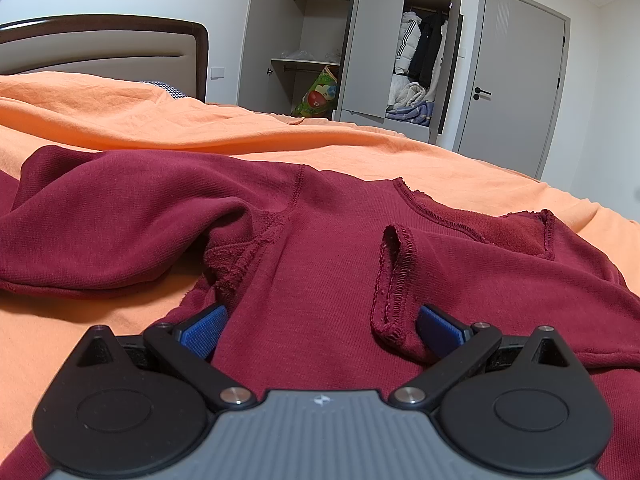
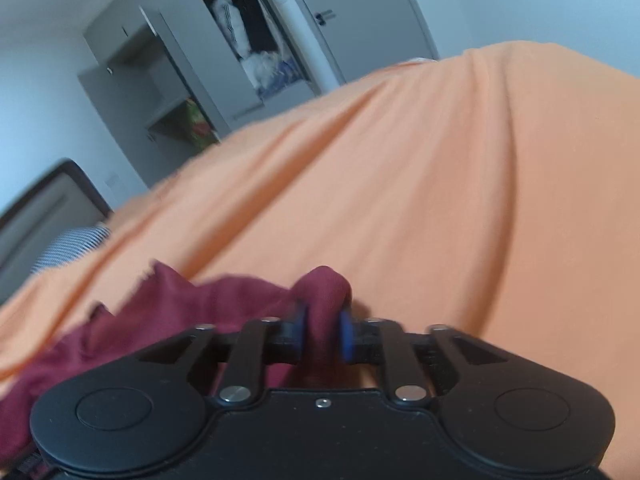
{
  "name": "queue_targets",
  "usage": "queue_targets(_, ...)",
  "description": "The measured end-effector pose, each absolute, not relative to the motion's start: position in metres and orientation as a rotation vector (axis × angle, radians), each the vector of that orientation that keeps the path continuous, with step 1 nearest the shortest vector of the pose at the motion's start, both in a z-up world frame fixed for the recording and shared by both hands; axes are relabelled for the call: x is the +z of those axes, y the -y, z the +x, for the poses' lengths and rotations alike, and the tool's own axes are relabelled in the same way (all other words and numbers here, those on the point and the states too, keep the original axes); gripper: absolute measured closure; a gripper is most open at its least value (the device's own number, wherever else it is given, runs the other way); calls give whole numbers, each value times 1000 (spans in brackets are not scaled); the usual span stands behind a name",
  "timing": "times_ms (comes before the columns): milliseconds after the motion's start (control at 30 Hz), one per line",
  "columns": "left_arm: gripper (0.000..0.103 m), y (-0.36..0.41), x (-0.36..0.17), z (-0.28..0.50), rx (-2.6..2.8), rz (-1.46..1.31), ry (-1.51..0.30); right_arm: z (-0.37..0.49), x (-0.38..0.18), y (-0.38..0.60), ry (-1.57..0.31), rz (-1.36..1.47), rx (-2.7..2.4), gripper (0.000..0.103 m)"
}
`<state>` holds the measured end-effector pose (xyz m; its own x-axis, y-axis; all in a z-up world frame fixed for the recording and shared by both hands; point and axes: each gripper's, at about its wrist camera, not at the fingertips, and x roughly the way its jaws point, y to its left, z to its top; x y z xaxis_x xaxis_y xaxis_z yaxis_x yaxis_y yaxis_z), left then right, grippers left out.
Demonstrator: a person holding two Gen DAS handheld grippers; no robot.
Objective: Fold small clothes
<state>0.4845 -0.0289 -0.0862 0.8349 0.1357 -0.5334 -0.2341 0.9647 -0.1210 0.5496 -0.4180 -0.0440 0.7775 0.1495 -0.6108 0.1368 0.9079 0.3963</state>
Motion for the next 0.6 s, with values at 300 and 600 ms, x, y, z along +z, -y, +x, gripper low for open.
queue_targets(300,1,29,-86,485,197,-184,-549,471,-28,401,-607,344,46,22)
queue_targets(600,0,18,-74,479,150,-221,-572,449,-40,384,-621,209,-77,16)
